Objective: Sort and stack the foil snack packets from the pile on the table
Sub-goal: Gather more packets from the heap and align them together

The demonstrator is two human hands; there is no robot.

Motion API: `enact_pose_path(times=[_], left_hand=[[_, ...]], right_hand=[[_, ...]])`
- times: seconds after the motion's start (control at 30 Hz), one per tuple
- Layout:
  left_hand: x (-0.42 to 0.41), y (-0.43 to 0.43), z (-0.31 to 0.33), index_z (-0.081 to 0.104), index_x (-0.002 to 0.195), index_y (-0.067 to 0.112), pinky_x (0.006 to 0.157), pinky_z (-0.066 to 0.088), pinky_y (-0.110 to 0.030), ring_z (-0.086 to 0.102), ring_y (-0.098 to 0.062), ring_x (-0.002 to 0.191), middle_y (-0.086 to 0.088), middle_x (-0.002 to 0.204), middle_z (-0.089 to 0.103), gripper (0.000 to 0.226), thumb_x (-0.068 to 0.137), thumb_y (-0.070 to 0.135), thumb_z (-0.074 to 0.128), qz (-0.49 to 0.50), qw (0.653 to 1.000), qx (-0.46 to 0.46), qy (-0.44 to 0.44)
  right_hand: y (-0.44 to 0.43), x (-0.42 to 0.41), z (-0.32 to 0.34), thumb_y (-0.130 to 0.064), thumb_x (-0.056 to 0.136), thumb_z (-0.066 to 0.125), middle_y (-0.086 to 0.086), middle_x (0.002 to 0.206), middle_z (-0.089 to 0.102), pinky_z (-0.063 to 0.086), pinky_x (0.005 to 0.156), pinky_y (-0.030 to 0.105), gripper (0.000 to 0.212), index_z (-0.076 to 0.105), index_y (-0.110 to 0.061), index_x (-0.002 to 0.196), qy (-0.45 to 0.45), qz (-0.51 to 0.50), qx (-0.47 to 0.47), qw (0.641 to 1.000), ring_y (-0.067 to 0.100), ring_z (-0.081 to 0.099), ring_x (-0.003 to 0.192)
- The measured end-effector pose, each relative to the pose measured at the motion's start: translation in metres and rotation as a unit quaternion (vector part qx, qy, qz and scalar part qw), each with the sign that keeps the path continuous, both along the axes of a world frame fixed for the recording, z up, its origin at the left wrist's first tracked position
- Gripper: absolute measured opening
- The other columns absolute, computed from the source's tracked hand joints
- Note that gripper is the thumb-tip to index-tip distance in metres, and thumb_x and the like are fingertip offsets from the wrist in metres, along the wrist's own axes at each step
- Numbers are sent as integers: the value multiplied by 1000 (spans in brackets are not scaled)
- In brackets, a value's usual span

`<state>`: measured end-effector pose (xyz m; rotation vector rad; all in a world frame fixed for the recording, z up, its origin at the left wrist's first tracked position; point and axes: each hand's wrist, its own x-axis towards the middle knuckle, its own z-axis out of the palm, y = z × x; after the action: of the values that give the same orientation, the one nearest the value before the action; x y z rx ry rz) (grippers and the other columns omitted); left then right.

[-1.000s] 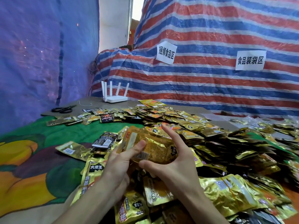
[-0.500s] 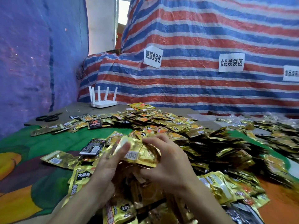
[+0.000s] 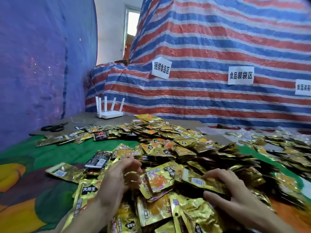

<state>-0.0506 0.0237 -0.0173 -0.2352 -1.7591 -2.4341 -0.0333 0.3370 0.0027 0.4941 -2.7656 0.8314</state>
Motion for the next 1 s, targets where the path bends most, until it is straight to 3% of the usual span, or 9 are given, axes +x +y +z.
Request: enact_pose_path(times=[0.1,0.23,0.4,0.53,0.6,0.67,0.77,0.83,1.0], left_hand=[[2,-1,1,72,84,12,64,43,-38,57,-23,67,-11,80,66,33,80,45,69,31,999,-33,18],[-5,0,10,69,83,9,65,43,-37,56,-21,66,-9,78,65,28,83,37,66,73,997,-26,11],[-61,-9,40,65,84,7,48,44,-23,57,-13,55,-2,71,66,17,96,17,59,91,982,-166,27],[-122,-18,52,66,85,10,46,44,-16,57,-14,60,-6,80,66,13,96,12,61,123,929,-344,58],[-152,-23,45,66,84,15,59,48,-23,60,-16,71,-5,87,67,12,95,14,63,134,888,-435,62],[-181,-27,35,68,89,15,72,47,-28,61,-17,84,-4,97,68,7,94,16,63,132,845,-515,46],[-216,-26,19,71,98,12,71,50,-29,63,-17,84,-5,100,70,13,94,21,62,108,815,-569,-6],[-234,-23,9,71,100,9,75,54,-32,67,-21,85,-8,98,73,19,94,25,62,93,799,-594,-31],[-273,-10,-5,57,85,12,75,49,-36,60,-27,80,-8,87,62,32,95,43,52,67,767,-631,-88]], right_hand=[[-3,3,1,-76,77,56,-33,118,53,33,105,40,40,66,-49,105,64,-14,-4,998,-7,40,122],[-17,-4,24,-73,79,48,-26,117,54,41,102,35,43,65,-42,103,120,-11,13,993,-6,45,118],[-52,-65,78,-63,84,52,-15,106,61,51,86,33,36,64,-35,102,154,22,58,986,0,55,100],[-84,-141,101,-42,94,63,-6,110,65,50,79,30,18,64,-28,105,111,24,137,984,10,59,97],[-98,-177,101,-35,96,64,1,117,66,52,77,28,21,63,-22,112,64,20,179,982,15,61,100],[-110,-209,97,-29,96,62,8,121,67,56,86,35,30,65,-12,119,18,6,226,974,23,64,104],[-124,-247,87,-29,96,60,14,122,67,56,96,45,35,66,-6,122,-31,-11,287,957,30,65,108],[-130,-267,79,-32,95,62,13,119,68,56,95,46,35,66,-8,120,-59,-7,305,951,29,66,106],[-131,-319,48,-50,94,56,5,117,66,53,98,48,40,65,-16,113,-121,-41,361,924,26,63,107]])
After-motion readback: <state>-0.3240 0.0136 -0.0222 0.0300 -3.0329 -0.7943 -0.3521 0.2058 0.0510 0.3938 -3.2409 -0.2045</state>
